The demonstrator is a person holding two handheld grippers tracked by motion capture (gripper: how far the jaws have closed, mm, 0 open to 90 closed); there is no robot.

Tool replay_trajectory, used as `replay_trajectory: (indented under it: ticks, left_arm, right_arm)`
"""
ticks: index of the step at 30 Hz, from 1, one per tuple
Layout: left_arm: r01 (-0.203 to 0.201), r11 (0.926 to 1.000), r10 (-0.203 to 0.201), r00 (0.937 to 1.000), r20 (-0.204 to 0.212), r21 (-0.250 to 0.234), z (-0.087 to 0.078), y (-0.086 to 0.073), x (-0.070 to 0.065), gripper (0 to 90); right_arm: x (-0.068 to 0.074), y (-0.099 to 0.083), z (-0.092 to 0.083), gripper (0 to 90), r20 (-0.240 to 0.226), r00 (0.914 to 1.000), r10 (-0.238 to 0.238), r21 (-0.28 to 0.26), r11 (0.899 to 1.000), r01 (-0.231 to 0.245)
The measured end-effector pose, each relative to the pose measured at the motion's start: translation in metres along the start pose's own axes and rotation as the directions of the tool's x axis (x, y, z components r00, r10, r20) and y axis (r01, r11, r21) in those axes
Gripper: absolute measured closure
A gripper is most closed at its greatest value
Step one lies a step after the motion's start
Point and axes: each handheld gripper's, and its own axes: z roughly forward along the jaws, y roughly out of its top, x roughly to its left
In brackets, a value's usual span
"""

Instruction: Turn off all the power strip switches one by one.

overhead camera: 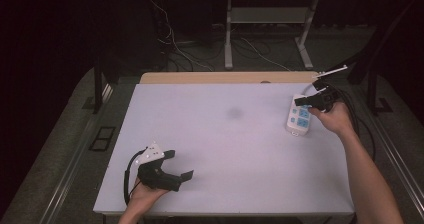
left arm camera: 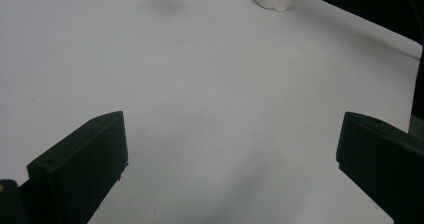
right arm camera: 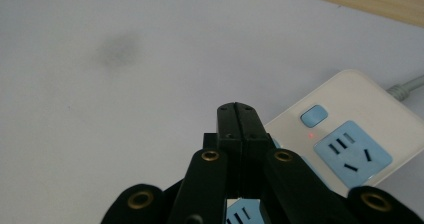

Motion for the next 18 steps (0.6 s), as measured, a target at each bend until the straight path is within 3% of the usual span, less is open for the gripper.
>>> replay_trajectory:
  ticks: [4, 18]
  left_arm:
    - [-0.003, 1.0, 0.003, 1.0, 0.0, -0.001, -0.001, 0.0, 0.0, 0.0]
    - [0.002, 1.0, -0.002, 1.0, -0.005, -0.003, -0.001, 0.0, 0.001, 0.0]
  right_arm:
    - [-0.004, 0.002, 0.001, 90.0, -0.004, 0.9999, 0.013, -0.011, 1.0, -0.013]
    - [-0.017, -0.003, 0.02, 90.0, 0.01, 0.9991, 0.04, 0.025, 0.999, -0.04]
